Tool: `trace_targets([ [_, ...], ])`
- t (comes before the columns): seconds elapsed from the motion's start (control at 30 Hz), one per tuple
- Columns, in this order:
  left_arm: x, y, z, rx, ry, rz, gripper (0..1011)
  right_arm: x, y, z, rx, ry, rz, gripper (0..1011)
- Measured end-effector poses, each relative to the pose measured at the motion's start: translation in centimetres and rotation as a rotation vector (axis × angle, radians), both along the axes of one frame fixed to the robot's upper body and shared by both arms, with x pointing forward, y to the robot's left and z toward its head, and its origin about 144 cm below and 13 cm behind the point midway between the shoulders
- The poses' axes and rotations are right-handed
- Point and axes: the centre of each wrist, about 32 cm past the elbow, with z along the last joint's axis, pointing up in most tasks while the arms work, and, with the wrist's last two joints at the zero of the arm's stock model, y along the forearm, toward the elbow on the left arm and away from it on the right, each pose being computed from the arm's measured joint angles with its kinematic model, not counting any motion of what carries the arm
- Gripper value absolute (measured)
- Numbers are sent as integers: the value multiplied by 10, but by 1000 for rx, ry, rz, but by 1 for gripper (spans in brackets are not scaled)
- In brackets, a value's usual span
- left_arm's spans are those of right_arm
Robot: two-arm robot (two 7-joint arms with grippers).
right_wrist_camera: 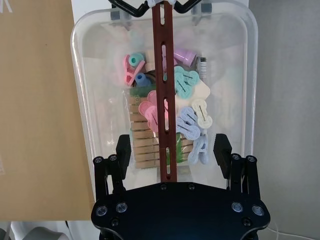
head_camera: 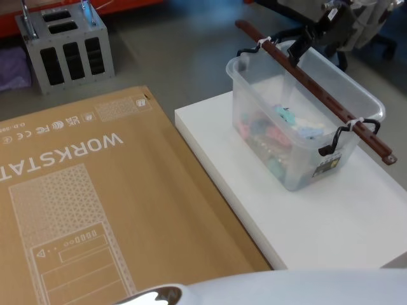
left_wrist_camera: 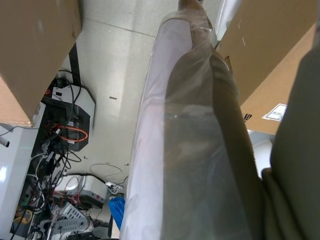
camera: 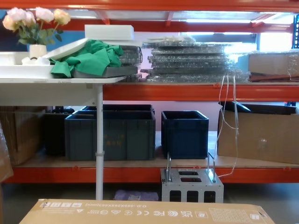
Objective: Use one hand to grasp the basket and place it at the designated location.
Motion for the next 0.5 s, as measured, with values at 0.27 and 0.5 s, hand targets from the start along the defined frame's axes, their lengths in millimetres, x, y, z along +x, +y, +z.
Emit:
trace_targets([
  [0.27,0,0,0,0,0,0,0,-1,0,5,7,-14,-2,1001],
  [0.5,0,0,0,0,0,0,0,-2,0,6,9,-20,-3,1001],
])
